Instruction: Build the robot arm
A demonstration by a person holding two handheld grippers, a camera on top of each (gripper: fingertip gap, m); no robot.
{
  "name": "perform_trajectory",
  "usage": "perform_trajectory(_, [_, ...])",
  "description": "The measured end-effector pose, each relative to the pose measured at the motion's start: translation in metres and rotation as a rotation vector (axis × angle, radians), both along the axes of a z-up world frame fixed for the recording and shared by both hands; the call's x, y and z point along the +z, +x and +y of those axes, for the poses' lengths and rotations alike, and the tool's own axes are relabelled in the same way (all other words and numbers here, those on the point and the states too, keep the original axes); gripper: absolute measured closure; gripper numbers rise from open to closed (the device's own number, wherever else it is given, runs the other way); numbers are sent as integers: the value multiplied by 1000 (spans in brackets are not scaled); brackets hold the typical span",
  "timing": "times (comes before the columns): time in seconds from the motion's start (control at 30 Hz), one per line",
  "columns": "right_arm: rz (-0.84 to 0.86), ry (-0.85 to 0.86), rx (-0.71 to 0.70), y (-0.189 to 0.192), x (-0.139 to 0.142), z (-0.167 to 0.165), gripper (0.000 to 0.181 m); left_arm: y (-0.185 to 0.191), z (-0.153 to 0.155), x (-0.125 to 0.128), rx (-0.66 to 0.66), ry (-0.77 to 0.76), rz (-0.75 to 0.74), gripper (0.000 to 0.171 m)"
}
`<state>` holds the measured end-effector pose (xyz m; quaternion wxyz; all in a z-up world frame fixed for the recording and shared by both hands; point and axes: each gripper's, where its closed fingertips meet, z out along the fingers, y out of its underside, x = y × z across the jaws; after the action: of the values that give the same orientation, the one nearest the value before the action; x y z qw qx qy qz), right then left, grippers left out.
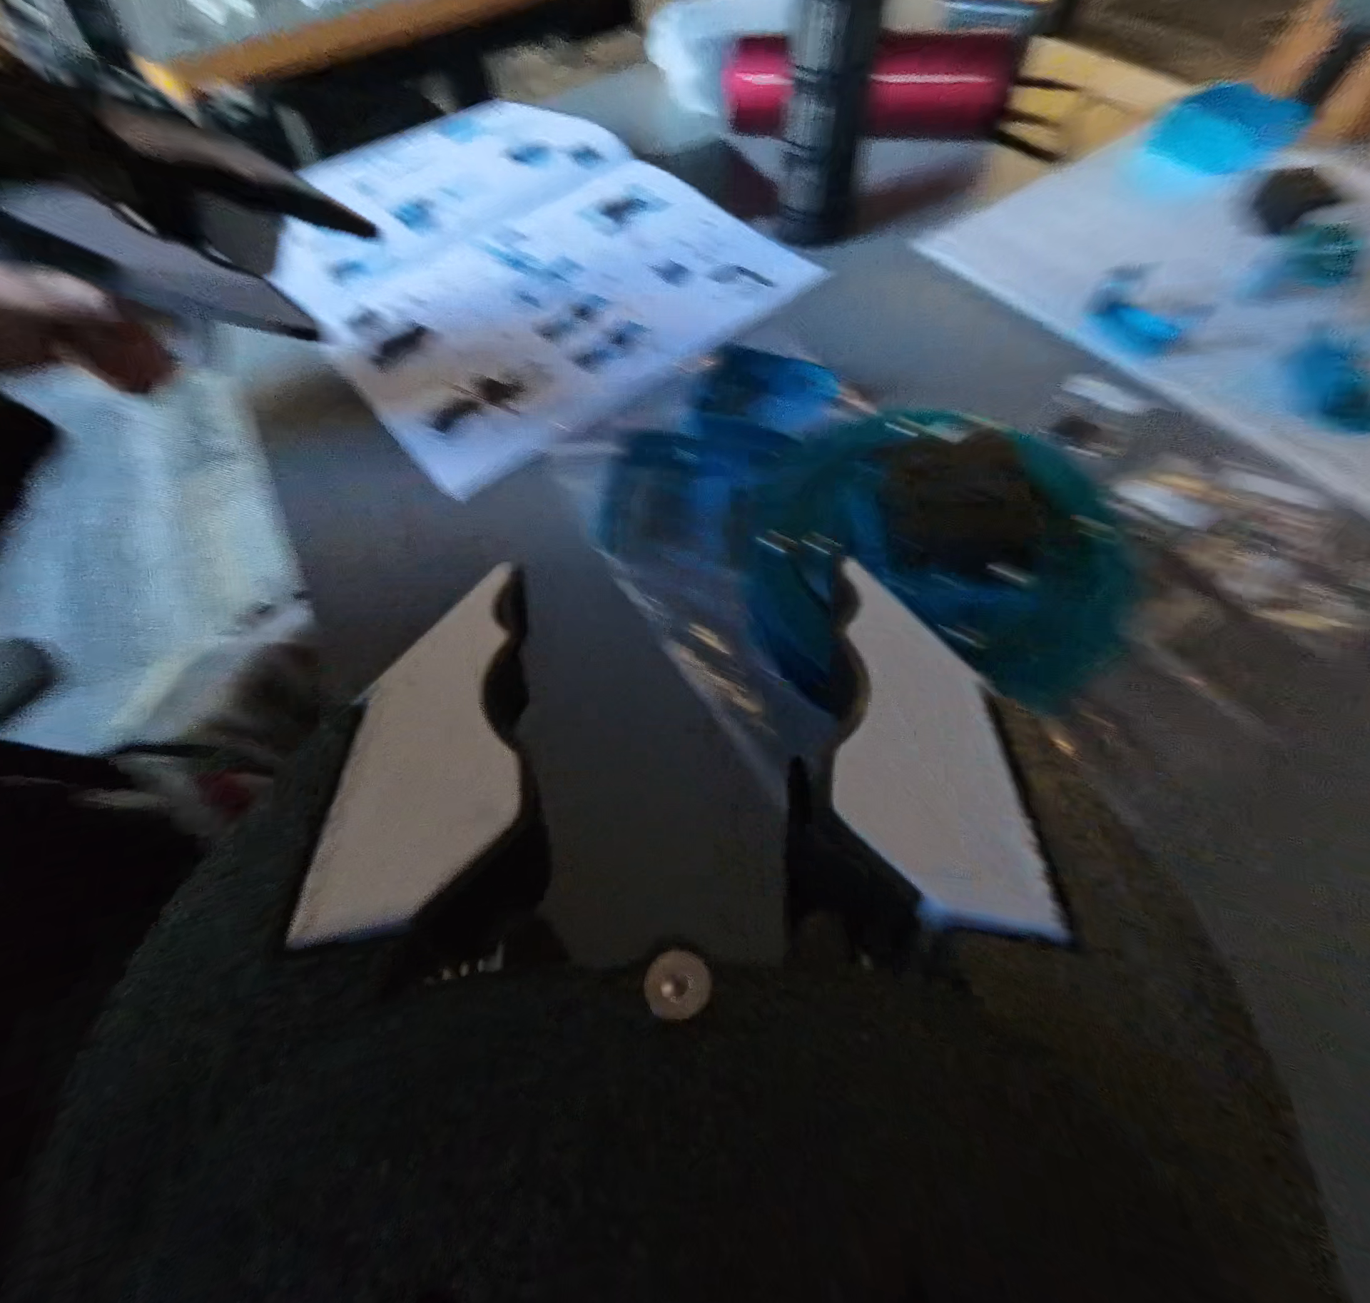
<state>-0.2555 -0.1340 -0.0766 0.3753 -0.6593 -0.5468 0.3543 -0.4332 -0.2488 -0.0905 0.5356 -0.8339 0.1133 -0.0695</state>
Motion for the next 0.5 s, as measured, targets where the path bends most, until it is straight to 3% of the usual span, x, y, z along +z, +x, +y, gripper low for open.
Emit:
perform_trajectory(0.07, [-131, 104, -50, 35, -21, 43, 67, 45, 33, 2, -202, -108, -37, 94])
perform_trajectory(0.13, [-211, 112, -60, 50, -46, 73, 54, 84, 71, 8, -357, -208, -247, 94])
perform_trajectory(0.2, [-200, 27, 9, 44, -64, 76, 46, 105, 109, 7, -418, -351, -473, 94])
perform_trajectory(0.33, [-190, 25, 91, 19, -77, 79, 50, 112, 172, -18, -346, -486, -604, 96])
perform_trajectory(0.4, [-232, 87, 62, 12, -83, 91, 53, 119, 184, -26, -332, -547, -683, 99])
perform_trajectory(0.5, [-243, 58, 128, 6, -90, 85, 63, 137, 185, -32, -366, -634, -853, 121])
